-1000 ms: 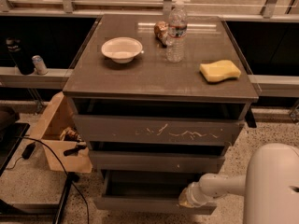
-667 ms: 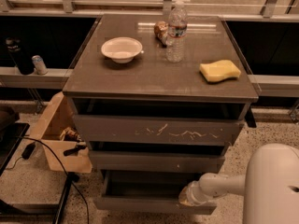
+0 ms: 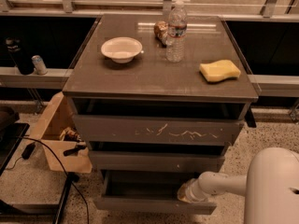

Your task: Open bottom drawer

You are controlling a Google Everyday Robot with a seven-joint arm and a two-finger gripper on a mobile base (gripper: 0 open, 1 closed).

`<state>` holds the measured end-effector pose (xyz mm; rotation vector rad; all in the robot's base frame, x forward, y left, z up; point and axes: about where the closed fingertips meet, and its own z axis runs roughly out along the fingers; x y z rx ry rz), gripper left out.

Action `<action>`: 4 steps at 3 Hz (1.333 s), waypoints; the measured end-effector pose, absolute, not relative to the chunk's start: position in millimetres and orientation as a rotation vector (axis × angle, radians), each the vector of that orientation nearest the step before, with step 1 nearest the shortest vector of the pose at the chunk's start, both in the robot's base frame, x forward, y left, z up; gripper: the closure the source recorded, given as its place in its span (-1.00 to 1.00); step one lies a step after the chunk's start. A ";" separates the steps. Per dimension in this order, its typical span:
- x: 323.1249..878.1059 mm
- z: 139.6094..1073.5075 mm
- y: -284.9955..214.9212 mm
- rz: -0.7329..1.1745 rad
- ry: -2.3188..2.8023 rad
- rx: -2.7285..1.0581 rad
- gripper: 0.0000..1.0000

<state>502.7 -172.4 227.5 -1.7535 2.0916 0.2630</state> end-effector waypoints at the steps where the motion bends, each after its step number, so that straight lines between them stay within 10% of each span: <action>1: 514.1 223.8 -169.5 0.255 2.061 -1.760 1.00; 4: 537.8 191.9 -163.5 0.226 2.046 -1.836 1.00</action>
Offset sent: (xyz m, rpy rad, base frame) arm 0.0397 0.0093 -0.0169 -0.0200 -0.0606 0.0605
